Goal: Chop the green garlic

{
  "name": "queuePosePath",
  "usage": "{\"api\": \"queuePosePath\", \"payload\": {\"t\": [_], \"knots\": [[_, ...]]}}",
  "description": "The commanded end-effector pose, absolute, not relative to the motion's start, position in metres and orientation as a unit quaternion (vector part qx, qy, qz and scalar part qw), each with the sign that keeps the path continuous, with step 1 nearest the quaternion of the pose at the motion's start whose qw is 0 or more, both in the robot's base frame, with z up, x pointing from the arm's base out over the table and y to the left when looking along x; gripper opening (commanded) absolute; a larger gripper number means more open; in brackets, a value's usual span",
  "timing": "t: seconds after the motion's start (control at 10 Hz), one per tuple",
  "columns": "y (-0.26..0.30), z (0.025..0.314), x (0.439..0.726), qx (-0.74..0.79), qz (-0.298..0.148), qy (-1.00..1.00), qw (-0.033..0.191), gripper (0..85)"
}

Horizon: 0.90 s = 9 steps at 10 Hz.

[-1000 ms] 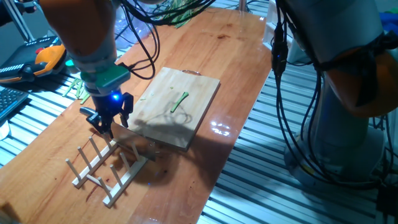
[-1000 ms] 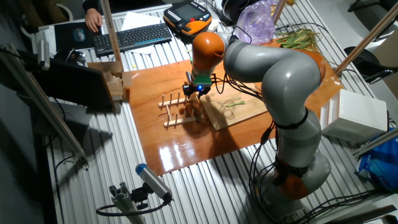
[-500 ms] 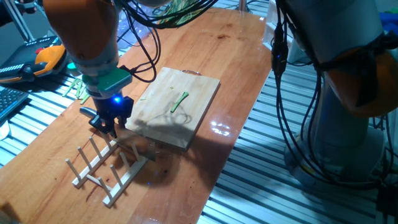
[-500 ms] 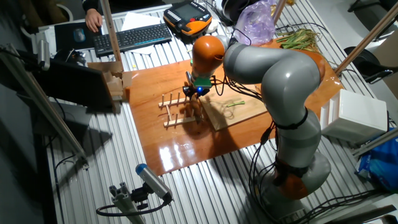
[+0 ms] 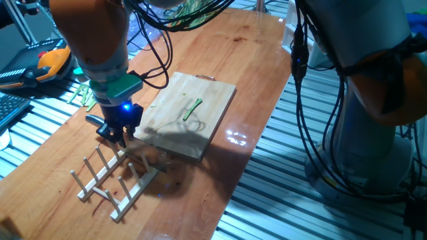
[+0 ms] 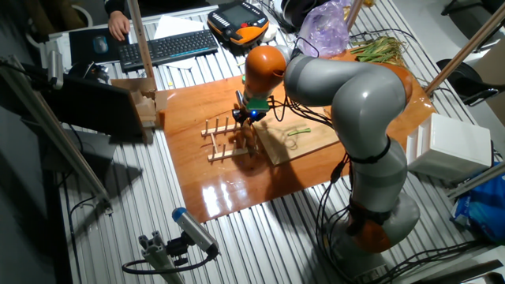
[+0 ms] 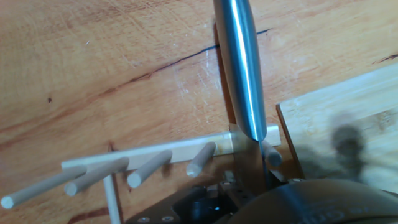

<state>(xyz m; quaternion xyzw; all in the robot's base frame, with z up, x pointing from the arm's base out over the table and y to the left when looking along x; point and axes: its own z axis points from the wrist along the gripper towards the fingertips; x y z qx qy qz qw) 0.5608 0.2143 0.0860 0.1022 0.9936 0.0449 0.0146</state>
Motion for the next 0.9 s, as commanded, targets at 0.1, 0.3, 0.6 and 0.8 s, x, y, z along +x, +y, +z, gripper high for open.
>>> {"api": "queuePosePath", "payload": {"t": [0.1,0.3,0.6,0.8], "knots": [[0.213,0.086,0.561,0.089,0.042,0.995,0.021,0.0],[0.214,0.091,0.560,0.084,0.027,0.996,0.024,0.0],[0.217,0.123,0.558,0.083,0.024,0.996,0.004,0.0],[0.218,0.162,0.552,0.093,0.031,0.995,-0.021,0.0]]}}
